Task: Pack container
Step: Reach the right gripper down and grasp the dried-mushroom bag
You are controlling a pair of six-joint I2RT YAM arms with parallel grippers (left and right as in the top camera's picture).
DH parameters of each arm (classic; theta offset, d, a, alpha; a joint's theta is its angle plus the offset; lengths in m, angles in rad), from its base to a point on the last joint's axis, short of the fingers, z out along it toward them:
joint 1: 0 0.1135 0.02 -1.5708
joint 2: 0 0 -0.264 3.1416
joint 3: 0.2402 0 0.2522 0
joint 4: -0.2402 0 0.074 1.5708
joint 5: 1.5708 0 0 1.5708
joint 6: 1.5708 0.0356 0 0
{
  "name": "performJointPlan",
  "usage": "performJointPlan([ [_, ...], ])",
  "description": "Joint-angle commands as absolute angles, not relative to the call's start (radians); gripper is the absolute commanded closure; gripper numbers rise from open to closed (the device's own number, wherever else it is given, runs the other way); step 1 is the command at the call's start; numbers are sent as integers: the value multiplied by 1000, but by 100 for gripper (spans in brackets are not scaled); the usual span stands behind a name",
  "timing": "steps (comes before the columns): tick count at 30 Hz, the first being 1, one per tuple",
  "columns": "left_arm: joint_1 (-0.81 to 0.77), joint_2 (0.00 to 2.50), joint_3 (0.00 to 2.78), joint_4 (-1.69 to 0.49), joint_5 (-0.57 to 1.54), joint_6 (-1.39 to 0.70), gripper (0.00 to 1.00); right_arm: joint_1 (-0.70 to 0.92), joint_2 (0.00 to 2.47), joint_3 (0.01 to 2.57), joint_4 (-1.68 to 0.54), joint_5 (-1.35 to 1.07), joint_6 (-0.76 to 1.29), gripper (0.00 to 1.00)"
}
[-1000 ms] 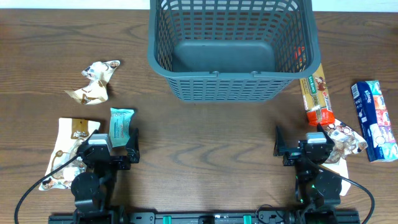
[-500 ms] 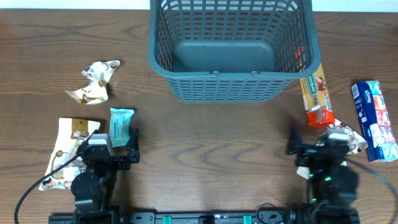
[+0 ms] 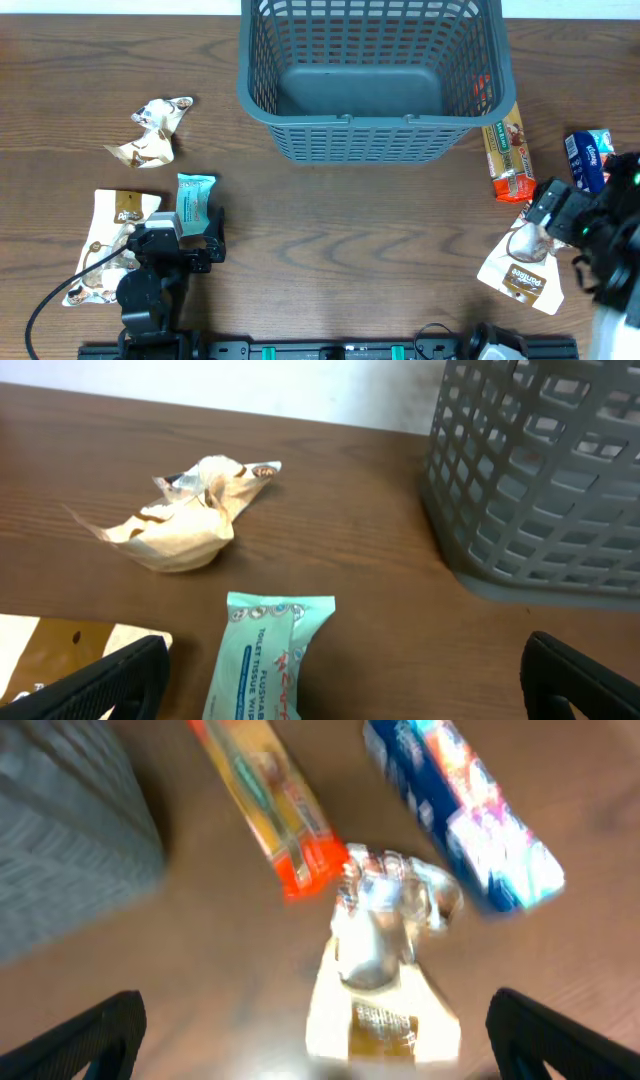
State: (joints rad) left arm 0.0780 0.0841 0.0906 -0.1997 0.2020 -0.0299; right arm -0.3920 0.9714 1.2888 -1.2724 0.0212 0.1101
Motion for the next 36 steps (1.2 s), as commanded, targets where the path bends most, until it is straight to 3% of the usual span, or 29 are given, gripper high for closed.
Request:
performJointPlan([
  [1,83,91,65,-203,190,-42,1,-429,1104,1377,-1378,-18,126,1],
  [11,83,91,65,-203,190,-43,1,-505,1281,1350,-1404,2,124,1],
  [20,83,91,65,-199,190,-43,1,-555,1259,1187,-1230,-12,49,1],
  [36,83,91,65,-200,190,-43,1,-558,1242,798,-859,45,210,1],
])
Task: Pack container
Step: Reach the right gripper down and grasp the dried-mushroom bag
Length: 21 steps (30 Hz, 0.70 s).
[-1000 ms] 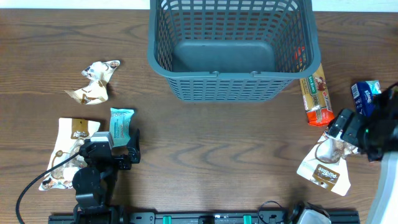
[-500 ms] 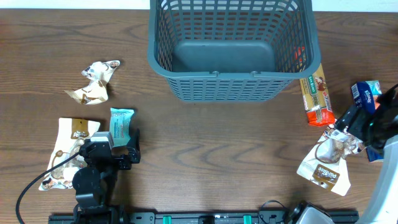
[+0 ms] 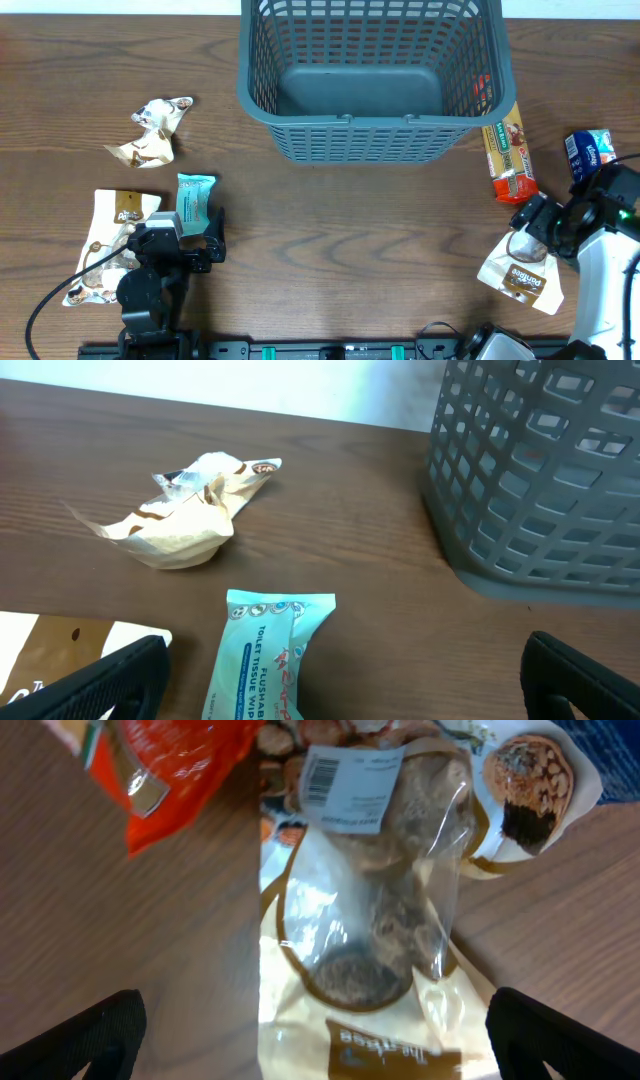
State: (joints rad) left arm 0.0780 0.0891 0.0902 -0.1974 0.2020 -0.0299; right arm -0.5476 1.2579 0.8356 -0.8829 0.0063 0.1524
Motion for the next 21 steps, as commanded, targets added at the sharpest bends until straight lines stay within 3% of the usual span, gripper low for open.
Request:
performJointPlan([
  [1,83,91,65,-200,190,-43,1,-558,1242,784,-846,45,210,1],
  [21,83,91,65,-200,190,-43,1,-579,1260,673,-650,105,258,2],
])
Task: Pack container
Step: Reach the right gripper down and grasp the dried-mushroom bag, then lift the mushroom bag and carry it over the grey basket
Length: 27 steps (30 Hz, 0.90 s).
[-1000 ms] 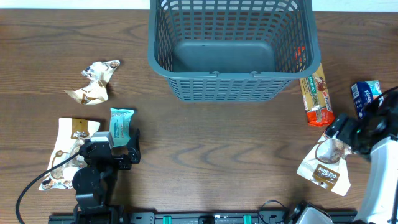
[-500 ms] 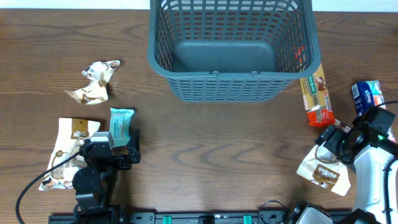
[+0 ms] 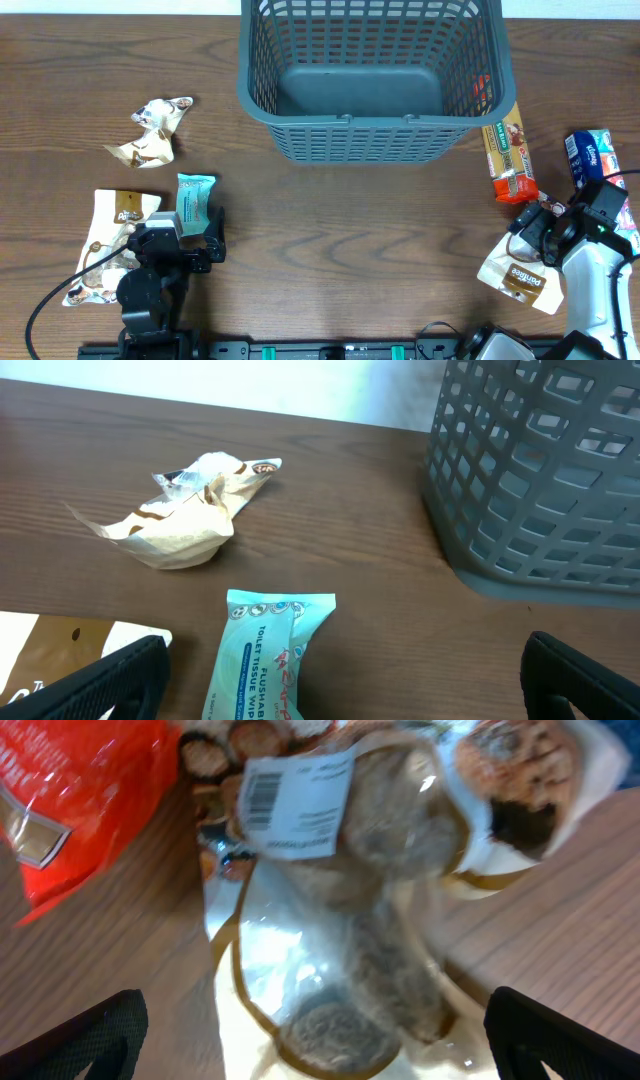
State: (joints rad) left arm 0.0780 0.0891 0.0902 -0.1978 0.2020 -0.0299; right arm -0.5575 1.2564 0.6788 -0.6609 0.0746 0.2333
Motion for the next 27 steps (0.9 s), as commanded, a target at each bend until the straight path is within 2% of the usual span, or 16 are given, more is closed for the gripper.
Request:
performJointPlan([
  [1,83,91,65,-200,190,-43,1,-590,1283,673,-643,105,258,2],
  [12,83,91,65,-200,190,-43,1,-603,1434,672,-576,101,254,2],
  [17,83,91,65,-200,190,-43,1,-603,1477,672,-549,93,254,7],
  [24,83,91,65,-200,190,-43,1,-603,1544,672,-533,88,258,32],
  [27,83,91,65,-200,190,-43,2,-603,1547,672,-529,70,258,48],
])
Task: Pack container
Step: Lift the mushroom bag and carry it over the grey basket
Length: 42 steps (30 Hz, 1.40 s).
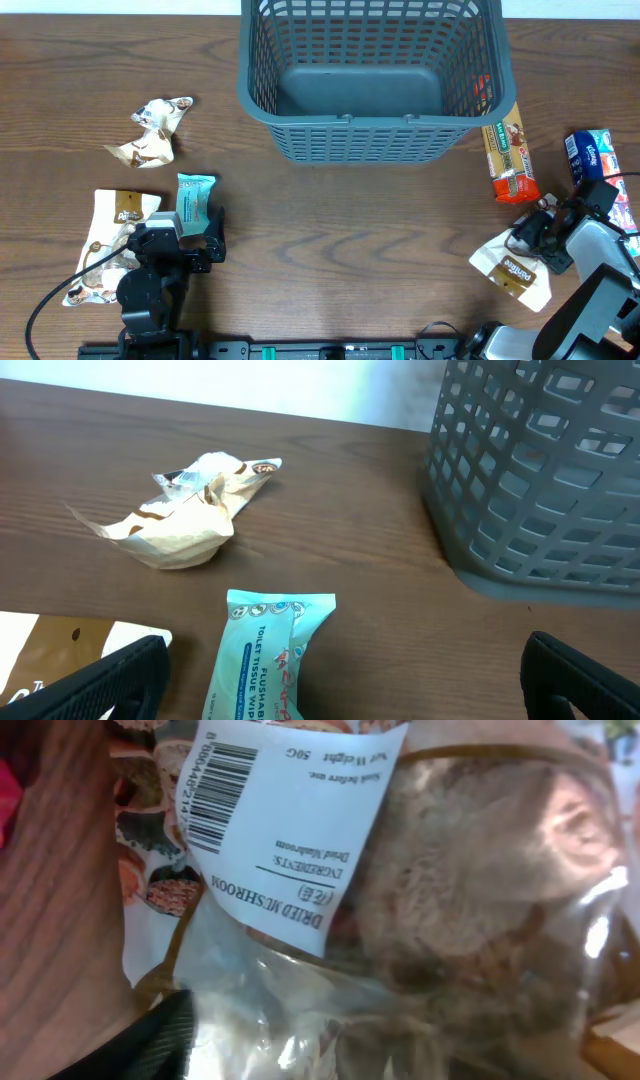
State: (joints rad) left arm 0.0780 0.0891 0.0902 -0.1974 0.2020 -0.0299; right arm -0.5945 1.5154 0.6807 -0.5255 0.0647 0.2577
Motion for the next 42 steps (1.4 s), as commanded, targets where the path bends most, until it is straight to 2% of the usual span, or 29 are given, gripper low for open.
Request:
performJointPlan([
  [1,83,91,65,-199,190,-43,1,-603,1547,672,-527,70,258,54],
  [3,83,91,65,-199,191,-43,1,-603,1547,672,-528,69,258,71],
  [4,83,91,65,-199,191,-43,2,-603,1547,673,-531,63,258,86],
  [6,83,91,65,-199,190,-43,1,-603,1544,673,-535,39,258,98],
  [13,83,91,65,-199,190,-43,1,-603,1469,688,-576,-9,258,99],
  [20,83,91,65,-199,190,-43,1,-603,1234,771,-675,-14,257,99],
  [26,83,91,65,-200,191,-43,1,-603,1069,850,-640,-109,181,99],
  [32,83,91,65,-199,191,-43,2,-599,1124,1052,-648,-318,57,99],
  [42,83,91,65,-200,194,-43,1,-437,1435,1667,-799,-384,-54,99],
])
